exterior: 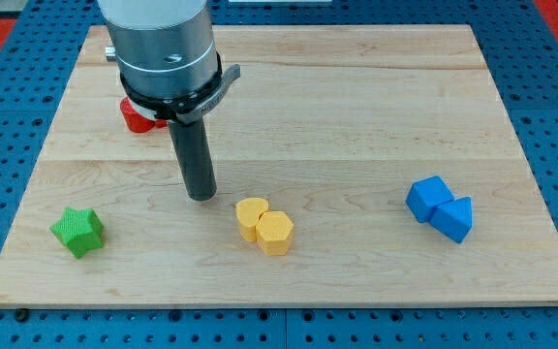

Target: Slide red circle along with red star to the center

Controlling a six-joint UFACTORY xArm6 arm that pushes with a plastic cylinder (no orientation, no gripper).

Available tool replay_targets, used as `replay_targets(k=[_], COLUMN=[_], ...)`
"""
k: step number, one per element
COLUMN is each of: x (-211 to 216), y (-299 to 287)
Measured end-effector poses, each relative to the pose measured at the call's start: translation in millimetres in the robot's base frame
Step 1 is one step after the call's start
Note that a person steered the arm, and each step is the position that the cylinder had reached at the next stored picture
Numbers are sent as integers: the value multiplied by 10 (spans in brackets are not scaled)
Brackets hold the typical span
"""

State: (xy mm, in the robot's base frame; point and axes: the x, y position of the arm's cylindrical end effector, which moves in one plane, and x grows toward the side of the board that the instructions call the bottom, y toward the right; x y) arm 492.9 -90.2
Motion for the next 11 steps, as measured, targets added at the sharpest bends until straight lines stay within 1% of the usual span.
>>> replay_targets(k=[1,2,3,4,5,6,7,9,10,11], x=[-49,-92,-172,-592,-814,-1210,-1438,-1477,-1483,-1815], y=[-81,-725,-1173,-1274,-1419,-1206,-841,168,265,131])
